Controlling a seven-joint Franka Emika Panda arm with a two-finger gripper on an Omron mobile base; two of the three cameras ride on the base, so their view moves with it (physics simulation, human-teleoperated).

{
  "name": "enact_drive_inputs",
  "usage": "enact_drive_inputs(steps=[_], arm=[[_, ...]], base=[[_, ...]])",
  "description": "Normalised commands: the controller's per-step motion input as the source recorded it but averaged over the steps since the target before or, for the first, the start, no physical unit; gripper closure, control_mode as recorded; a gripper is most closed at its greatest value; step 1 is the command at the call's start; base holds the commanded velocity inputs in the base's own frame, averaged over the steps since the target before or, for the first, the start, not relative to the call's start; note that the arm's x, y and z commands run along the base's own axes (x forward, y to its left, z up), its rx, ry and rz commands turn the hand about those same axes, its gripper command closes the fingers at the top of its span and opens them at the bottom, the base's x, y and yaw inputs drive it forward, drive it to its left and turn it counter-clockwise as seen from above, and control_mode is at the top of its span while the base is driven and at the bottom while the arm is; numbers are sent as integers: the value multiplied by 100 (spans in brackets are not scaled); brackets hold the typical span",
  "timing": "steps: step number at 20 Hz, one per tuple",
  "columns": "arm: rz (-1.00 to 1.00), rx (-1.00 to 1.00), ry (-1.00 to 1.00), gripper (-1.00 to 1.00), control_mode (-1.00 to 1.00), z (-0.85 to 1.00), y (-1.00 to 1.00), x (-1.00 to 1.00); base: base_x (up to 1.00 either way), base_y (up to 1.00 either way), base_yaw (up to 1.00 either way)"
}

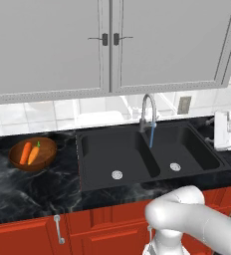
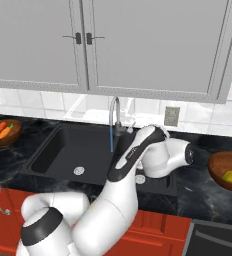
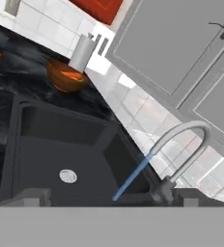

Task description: Pick the carrots from the sink and place them in one bowl. Place the mango in the other bowl. Then turn off the sink faucet.

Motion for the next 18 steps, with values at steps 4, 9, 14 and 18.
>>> enact_drive_inputs(steps=[4,9,14,18], arm=[[-34,10,31,-100,-100,0,37,0],[-25,21,20,-100,-100,0,8,7],[-9,30,8,-100,-100,-2,0,11],[-3,30,0,-100,-100,0,-4,21]], base=[[0,0,0],[0,0,0],[0,0,0],[0,0,0]])
